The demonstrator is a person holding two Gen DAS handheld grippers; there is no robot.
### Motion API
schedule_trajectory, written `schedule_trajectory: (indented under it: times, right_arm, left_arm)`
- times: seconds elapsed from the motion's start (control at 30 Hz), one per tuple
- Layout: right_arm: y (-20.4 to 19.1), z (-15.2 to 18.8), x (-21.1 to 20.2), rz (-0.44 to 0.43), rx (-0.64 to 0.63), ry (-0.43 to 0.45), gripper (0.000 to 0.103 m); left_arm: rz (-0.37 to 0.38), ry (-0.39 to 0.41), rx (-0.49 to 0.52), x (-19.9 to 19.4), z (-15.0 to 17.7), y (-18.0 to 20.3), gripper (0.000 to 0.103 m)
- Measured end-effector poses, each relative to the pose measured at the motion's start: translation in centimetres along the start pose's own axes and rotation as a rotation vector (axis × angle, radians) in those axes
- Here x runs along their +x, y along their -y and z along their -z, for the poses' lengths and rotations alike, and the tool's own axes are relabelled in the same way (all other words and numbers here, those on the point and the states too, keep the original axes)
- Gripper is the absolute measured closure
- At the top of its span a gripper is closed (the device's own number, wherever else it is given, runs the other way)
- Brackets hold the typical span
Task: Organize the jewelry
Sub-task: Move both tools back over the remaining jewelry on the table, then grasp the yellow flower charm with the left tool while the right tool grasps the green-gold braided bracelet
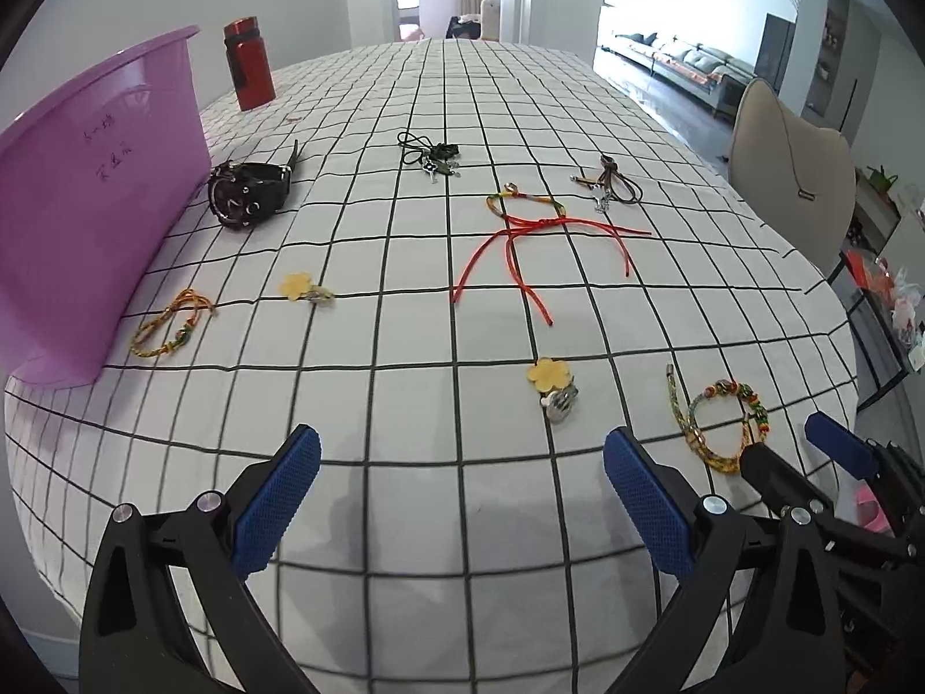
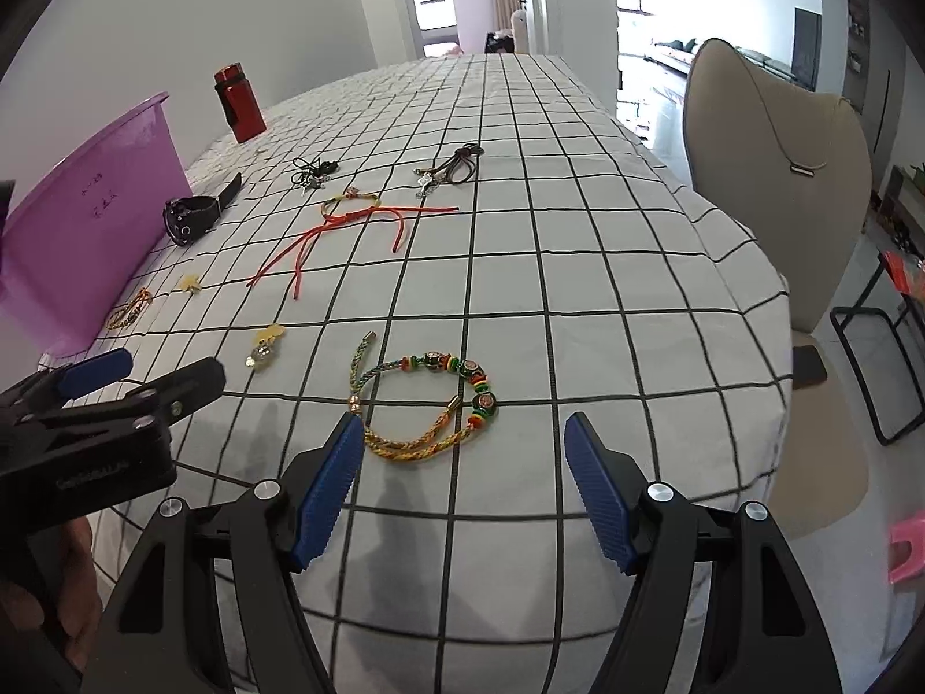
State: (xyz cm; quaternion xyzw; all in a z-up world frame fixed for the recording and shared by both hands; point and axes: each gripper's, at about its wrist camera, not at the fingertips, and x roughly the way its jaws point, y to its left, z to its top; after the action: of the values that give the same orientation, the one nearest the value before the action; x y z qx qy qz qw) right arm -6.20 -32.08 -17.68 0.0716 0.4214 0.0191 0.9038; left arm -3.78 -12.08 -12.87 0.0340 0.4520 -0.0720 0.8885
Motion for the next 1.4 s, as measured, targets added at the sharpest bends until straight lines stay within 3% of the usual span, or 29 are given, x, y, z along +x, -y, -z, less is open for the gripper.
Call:
schedule_trajectory:
  times: [0.43,0.73,1.07,1.4]
  right_arm:
    - [0.0,0.0,1.1,0.041,-0.107,0.076,0.035]
    - [0.2,-0.1,1.9,0.045,-0.112,0.075,0.036]
    - [-0.7,0.5,1.8,0.054,-0.146,0.092,0.051]
    - [-1.3,1.0,1.4,0.053,-0.15,0.09,0.068]
  left_arm:
    - [-0.03,0.01,-0.006,2.2,-0.5,1.6,0.006]
    - [-0.033,-0.006,-0.017,3.1,-0.6,2.0,0.006]
    - [-0.018,-0.024,-0.022,3.5,-0.6,1.9,0.007]
    - [0.025,0.025,0.034,2.4,-0.1,3.5,0.044]
